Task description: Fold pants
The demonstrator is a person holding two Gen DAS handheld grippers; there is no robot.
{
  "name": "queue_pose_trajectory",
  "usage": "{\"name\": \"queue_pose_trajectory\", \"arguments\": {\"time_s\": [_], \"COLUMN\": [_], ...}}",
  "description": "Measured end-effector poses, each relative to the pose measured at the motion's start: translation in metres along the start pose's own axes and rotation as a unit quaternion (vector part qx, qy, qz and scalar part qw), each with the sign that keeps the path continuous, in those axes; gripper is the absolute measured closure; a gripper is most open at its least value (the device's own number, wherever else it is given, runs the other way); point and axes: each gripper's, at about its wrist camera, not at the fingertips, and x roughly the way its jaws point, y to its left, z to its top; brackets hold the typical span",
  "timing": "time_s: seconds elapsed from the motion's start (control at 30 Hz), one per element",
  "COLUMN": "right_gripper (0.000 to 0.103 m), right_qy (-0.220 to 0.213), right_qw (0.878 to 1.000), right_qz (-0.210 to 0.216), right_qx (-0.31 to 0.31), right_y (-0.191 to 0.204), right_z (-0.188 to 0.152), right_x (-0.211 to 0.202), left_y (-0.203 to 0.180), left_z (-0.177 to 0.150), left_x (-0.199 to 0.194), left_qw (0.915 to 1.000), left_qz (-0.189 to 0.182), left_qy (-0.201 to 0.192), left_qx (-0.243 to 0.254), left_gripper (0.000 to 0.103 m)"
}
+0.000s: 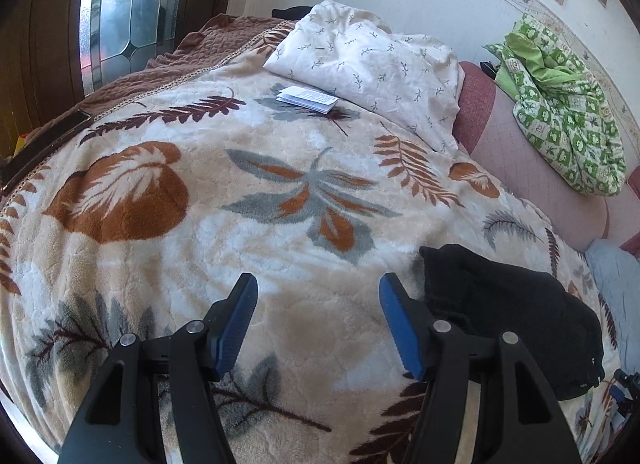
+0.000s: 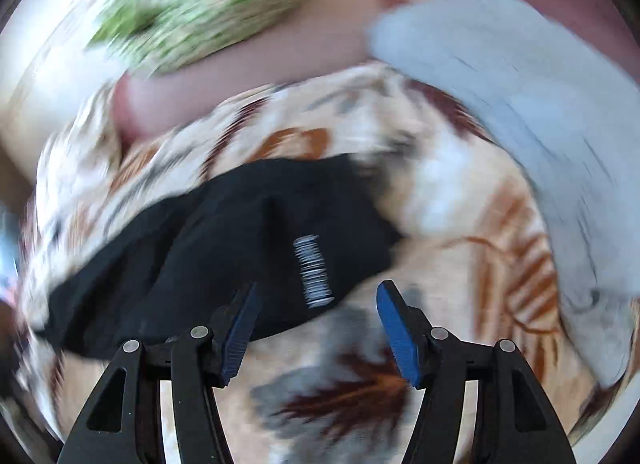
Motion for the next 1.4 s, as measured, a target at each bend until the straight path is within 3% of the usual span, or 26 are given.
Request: {"name": "queue_pose_trajectory", "arguments": {"time_s": [0.1,0.17,0.23,0.27,0.3,0.4,0.6,0.67,0.73,0.83,0.93,1.07,1.13,1.27,1.33,1.4], "right_gripper": [0.036,0.036,0.038,0.05,0.078,0.091,0.093,0.095,0.094,0.094,0.093,0.09,0.085,0.046,0.043,0.041], "right_qy": [0.008,0.015,0.02,0.019,0.023,0.019,-0.018,-0.026,-0.031,-0.012,-0.044,-0.043,-0.022,0.01,0.026,0.036], "right_qw": [0.996,0.993,0.993,0.992,0.992,0.996,0.999,0.999,0.997,0.994,0.994,0.997,0.997,0.991,0.985,0.981], "right_qz": [0.042,0.065,0.06,0.062,0.063,0.051,0.026,-0.011,-0.062,-0.085,-0.099,-0.047,-0.007,0.032,0.041,0.029], "right_qx": [0.083,0.102,0.104,0.105,0.103,0.075,0.042,0.038,0.03,0.067,0.029,-0.035,-0.067,-0.129,-0.163,-0.19], "right_y": [-0.038,-0.042,-0.038,-0.036,-0.033,-0.027,-0.029,-0.036,-0.049,-0.072,-0.058,-0.008,0.022,0.077,0.098,0.107], "right_z": [0.007,0.008,0.009,0.01,0.011,0.019,0.048,0.054,0.058,0.054,0.049,0.043,0.034,0.005,-0.015,-0.03], "right_x": [0.012,0.025,0.041,0.043,0.047,0.046,0.029,0.031,0.038,0.043,0.025,0.02,0.028,0.05,0.061,0.068], "left_y": [-0.01,-0.015,-0.02,-0.023,-0.026,-0.039,-0.073,-0.081,-0.088,-0.097,-0.113,-0.137,-0.142,-0.143,-0.139,-0.129], "left_z": [-0.004,-0.008,-0.01,-0.011,-0.011,-0.011,-0.013,-0.016,-0.019,-0.018,-0.014,-0.015,-0.019,-0.025,-0.022,-0.015], "left_x": [-0.013,-0.022,-0.03,-0.033,-0.036,-0.043,-0.039,-0.036,-0.032,-0.027,-0.015,0.018,0.039,0.071,0.082,0.09], "left_qw": [0.9999,0.9999,0.9999,0.9998,0.9998,0.9995,0.9977,0.997,0.9965,0.9956,0.994,0.9908,0.9896,0.9842,0.9814,0.9829], "left_qz": [-0.008,-0.011,-0.013,-0.015,-0.016,-0.014,-0.018,-0.022,-0.028,-0.033,-0.046,-0.044,-0.036,0.026,0.049,0.045], "left_qy": [0.005,0.005,0.008,0.009,0.009,0.003,0.003,0.009,0.016,0.02,0.031,0.053,0.074,0.082,0.085,0.095], "left_qx": [0.005,0.007,0.006,0.007,0.01,0.027,0.066,0.073,0.077,0.085,0.095,0.116,0.118,0.155,0.165,0.151], "left_gripper": [0.04,0.04,0.04,0.04,0.04,0.04,0.04,0.04,0.04,0.04,0.04,0.039,0.039,0.039,0.038,0.027]}}
